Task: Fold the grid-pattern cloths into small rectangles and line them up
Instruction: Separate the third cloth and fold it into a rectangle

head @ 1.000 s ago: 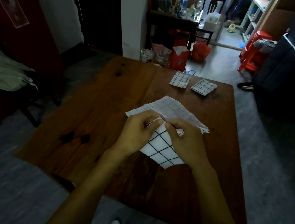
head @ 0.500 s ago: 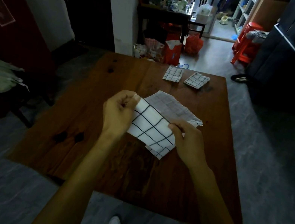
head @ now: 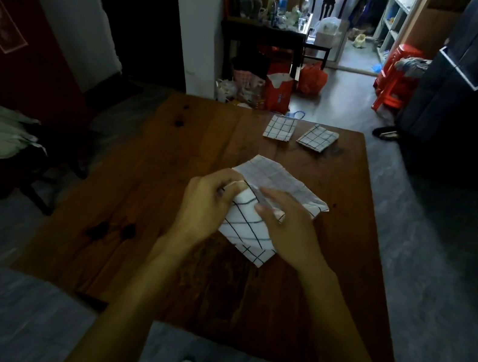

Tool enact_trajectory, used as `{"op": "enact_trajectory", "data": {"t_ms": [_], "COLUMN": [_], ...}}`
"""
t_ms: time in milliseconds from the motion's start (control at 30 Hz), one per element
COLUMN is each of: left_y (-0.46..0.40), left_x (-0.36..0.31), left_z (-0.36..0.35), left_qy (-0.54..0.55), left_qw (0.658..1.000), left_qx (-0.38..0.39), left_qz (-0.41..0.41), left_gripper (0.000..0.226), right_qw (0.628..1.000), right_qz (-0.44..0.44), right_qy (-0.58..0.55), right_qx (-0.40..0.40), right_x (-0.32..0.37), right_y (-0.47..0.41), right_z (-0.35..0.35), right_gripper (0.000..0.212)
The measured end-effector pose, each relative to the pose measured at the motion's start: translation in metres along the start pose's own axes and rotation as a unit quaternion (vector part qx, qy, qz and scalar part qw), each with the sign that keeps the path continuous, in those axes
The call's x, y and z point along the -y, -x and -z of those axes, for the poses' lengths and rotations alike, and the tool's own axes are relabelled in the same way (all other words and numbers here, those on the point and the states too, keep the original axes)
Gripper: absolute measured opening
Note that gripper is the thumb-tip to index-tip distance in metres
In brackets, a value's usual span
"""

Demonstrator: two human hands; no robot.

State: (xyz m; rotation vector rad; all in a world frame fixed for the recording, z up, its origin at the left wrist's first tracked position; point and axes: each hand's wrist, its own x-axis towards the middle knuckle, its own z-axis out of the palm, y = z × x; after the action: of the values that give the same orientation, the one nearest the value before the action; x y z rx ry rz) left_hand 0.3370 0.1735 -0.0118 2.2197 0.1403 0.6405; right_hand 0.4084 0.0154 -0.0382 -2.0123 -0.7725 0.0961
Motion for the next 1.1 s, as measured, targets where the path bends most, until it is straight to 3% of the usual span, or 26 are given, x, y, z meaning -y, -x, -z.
{"op": "enact_trajectory", "data": {"t_ms": [100,167,400,600,767,1100], "left_y": [0.002,0.005,0.018,0.018,0.022,0.027], "left_x": [0.000,0.005,0.019,0.011,0.012,0.011], "left_z": [-0.002,0.006,0.021,0.024,0.027,0.028], "left_qy": [0.008,0.029,0.108,0.119,0.115,0.132], "left_qw": [1.000,0.999,0.989,0.985,0.984,0.984], "left_qx": [0.010,0.010,-0.030,-0.084,-0.082,-0.081], "left_qz": [-0.020,0.008,0.095,0.091,0.106,0.085], "left_gripper": [0.009,0.011,0.006,0.010,0.021,0.005], "right_qw": [0.999,0.999,0.993,0.992,0.989,0.985], "right_qz": [0.036,0.010,-0.058,-0.031,-0.054,-0.056], "right_qy": [0.012,-0.005,-0.087,-0.103,-0.121,-0.152], "right_qx": [-0.007,-0.033,-0.051,-0.067,-0.067,-0.067], "right_x": [0.009,0.007,0.004,0.021,0.020,0.018], "right_y": [-0.006,-0.005,0.000,-0.001,0.002,0.006], "right_z": [-0.009,-0.004,0.006,0.005,0.005,0.002], "right_gripper": [0.017,0.015,0.021,0.026,0.028,0.035]}}
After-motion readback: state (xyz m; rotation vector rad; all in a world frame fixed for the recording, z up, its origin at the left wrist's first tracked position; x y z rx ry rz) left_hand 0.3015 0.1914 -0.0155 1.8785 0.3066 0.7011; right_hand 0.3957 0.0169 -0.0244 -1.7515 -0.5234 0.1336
